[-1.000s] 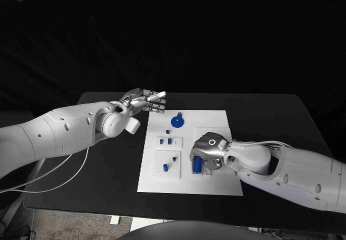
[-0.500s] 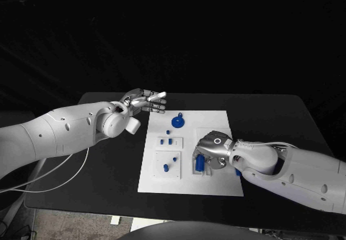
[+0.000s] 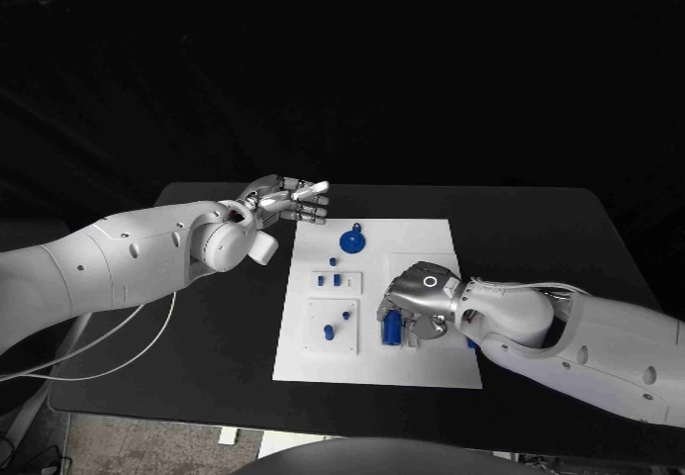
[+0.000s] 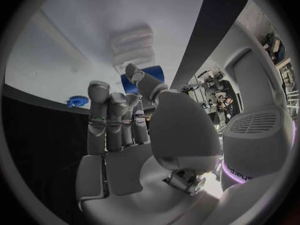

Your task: Assemble the parts on the task board

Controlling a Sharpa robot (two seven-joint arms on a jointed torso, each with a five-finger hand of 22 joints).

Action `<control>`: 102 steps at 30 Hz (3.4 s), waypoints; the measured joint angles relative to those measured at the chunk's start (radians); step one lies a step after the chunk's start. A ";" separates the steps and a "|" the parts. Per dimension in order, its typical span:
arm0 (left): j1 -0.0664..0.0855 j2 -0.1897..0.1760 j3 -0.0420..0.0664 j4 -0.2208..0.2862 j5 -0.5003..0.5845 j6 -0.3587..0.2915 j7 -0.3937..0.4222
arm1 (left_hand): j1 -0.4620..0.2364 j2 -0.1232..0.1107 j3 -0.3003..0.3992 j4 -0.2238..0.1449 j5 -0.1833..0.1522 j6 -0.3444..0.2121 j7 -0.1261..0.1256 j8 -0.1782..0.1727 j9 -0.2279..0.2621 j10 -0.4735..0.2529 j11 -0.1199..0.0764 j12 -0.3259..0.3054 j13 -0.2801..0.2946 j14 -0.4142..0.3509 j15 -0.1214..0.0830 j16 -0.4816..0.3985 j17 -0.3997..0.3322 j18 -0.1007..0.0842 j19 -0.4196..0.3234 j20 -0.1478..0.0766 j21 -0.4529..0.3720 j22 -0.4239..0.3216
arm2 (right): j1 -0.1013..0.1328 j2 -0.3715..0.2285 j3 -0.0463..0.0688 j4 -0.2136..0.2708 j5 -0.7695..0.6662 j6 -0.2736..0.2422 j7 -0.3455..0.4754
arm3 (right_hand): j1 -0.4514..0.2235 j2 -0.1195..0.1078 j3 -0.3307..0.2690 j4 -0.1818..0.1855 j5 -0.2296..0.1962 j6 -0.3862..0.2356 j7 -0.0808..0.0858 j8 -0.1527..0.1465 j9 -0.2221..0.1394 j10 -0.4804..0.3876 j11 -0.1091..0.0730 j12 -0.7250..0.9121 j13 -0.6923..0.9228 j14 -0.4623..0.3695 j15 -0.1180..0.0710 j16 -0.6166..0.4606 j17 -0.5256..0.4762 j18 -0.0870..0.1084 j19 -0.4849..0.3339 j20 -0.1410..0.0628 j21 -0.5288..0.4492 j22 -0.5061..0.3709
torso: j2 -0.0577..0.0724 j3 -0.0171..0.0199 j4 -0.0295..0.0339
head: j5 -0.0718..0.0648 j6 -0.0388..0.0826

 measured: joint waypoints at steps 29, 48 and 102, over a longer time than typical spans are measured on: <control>0.000 0.001 0.000 0.001 0.001 0.000 0.000 | 0.000 0.000 0.000 0.000 0.000 0.000 0.000 0.000 0.000 0.000 0.000 0.000 0.000 0.000 0.000 0.000 0.000 0.000 0.000 0.000 0.000 0.000 | -0.001 0.033 -0.001 -0.051 0.008 0.029 0.013 | -0.001 0.001 -0.001 -0.002 0.000 -0.002 0.002 0.001 -0.005 -0.020 0.002 0.000 -0.009 0.000 0.000 -0.008 -0.004 0.011 -0.014 0.007 -0.024 0.000 | 0.001 -0.0003 0.0012 | -0.002 -0.003; 0.000 0.000 0.000 0.004 0.000 0.000 -0.001 | 0.000 0.000 0.000 0.000 0.000 0.000 0.000 0.000 0.000 0.000 0.000 0.000 0.000 0.000 0.000 0.000 0.000 0.000 0.000 0.000 0.000 0.000 | -0.006 0.047 -0.001 -0.067 0.005 0.050 0.014 | -0.001 0.001 0.028 -0.003 0.000 -0.035 0.035 0.000 -0.053 -0.061 0.003 -0.014 -0.033 -0.039 0.003 -0.041 -0.027 0.022 -0.043 0.007 -0.098 0.000 | 0.001 -0.0004 0.0011 | -0.001 -0.005; 0.000 0.001 0.000 -0.007 -0.001 0.000 -0.009 | 0.000 0.000 0.000 0.000 0.000 0.010 0.003 0.000 0.000 0.000 0.000 0.000 0.000 0.000 0.000 0.000 0.000 0.000 0.000 0.000 0.000 0.000 | 0.005 -0.136 0.111 -0.005 0.441 -0.043 0.002 | -0.139 0.079 -0.313 0.140 0.011 -0.076 0.111 0.012 -0.097 -0.070 0.052 0.023 -0.064 -0.039 0.040 -0.038 -0.063 0.040 0.006 0.045 -0.256 -0.001 | -0.001 0.0003 -0.0021 | -0.029 0.022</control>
